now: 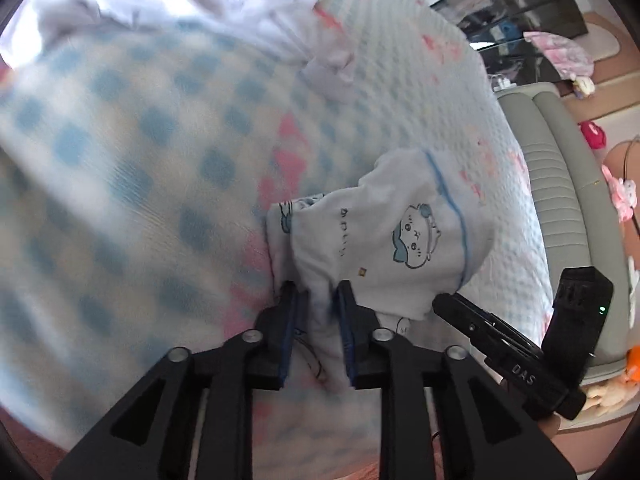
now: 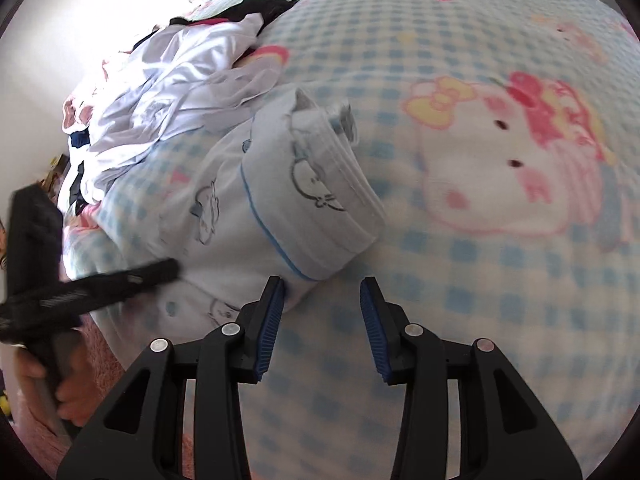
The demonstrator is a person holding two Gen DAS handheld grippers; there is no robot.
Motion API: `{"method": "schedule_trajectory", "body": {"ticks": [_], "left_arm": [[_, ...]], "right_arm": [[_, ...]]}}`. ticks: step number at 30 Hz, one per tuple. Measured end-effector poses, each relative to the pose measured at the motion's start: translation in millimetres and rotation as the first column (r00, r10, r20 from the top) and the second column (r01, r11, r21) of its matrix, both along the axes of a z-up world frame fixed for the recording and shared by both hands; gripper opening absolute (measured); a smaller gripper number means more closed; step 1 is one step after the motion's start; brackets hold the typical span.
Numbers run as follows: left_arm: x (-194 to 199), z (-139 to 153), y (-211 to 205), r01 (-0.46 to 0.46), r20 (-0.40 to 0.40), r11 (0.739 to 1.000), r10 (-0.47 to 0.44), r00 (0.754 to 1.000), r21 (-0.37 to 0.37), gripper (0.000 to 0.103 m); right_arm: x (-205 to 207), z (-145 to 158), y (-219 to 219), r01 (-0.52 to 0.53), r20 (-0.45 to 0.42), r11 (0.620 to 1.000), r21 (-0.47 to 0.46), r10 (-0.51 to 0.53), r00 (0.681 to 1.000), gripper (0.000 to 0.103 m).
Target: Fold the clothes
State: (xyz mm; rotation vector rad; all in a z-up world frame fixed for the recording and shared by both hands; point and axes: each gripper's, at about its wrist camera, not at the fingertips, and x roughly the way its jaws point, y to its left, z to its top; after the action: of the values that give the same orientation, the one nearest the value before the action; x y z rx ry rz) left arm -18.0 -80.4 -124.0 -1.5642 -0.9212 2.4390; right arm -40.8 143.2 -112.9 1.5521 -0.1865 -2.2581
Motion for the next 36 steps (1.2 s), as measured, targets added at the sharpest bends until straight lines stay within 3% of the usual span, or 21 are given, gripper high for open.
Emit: {"method": "schedule_trajectory", "body": {"ticks": [3, 6, 8, 10, 14, 20, 24, 26, 28, 30, 33, 36], "left_arm": [[13, 32, -2, -0.008, -0.135, 0.998, -0.001, 0.991, -0.061, 0.039], [12, 43, 6, 0.041, -0.254, 0.999, -0.033, 0.967, 0.026, 0.039], [-3, 32, 21, 0.085, -0.231, 0.996, -0.077, 0.970, 0.027, 0.038], [-18, 13, 36, 0.131, -0.155, 0.991, -0.129, 0.979, 0.001, 0.037], [-18, -15, 50, 0.185, -0.044, 0.979, -0.189, 0.981, -0.086, 0.034], [-2, -16, 55, 0.213, -0.013, 0.969, -0.216, 0.976, -0.124, 0.034], [4, -7, 45, 0.198, 0.002, 0.974, -0.199, 0.980, -0.111, 0.035], [13, 3, 38, 0.093, -0.048, 0.982, -0.102, 0.994, -0.166, 0.036], [16, 13, 40, 0.032, -0.120, 0.980, -0.056, 0.991, -0.197, 0.046], [13, 13, 47, 0.052, -0.138, 0.984, -0.077, 0.988, -0.172, 0.048], [11, 4, 53, 0.098, -0.099, 0.975, -0.119, 0.988, -0.200, 0.048], [5, -3, 65, 0.160, -0.038, 0.954, -0.175, 0.984, -0.254, 0.048]], "right_arm": [[4, 11, 6, -0.006, -0.035, 1.000, 0.011, 0.007, 0.999, 0.041], [7, 22, -2, -0.056, -0.080, 0.998, 0.034, 0.058, 0.995, 0.041], [4, 21, -10, -0.094, -0.089, 0.994, 0.054, 0.099, 0.991, 0.041], [-1, 12, -20, -0.106, -0.069, 0.991, 0.087, 0.112, 0.991, 0.041], [-10, 3, -18, -0.059, -0.073, 0.992, 0.111, 0.067, 0.995, 0.041], [-15, -2, 0, 0.024, -0.086, 0.996, 0.081, -0.017, 0.996, 0.042], [-2, 13, 8, 0.050, -0.121, 0.998, 0.037, -0.045, 0.992, 0.041], [5, 23, 6, 0.011, -0.143, 0.999, 0.030, -0.006, 0.990, 0.042], [8, 28, -2, -0.058, -0.156, 0.998, 0.021, 0.061, 0.986, 0.042], [11, 25, -18, -0.132, -0.151, 0.990, 0.040, 0.137, 0.979, 0.042], [13, 7, -45, -0.209, -0.114, 0.961, 0.181, 0.232, 0.966, 0.042], [14, -2, -44, -0.188, -0.124, 0.960, 0.206, 0.217, 0.968, 0.038]]}}
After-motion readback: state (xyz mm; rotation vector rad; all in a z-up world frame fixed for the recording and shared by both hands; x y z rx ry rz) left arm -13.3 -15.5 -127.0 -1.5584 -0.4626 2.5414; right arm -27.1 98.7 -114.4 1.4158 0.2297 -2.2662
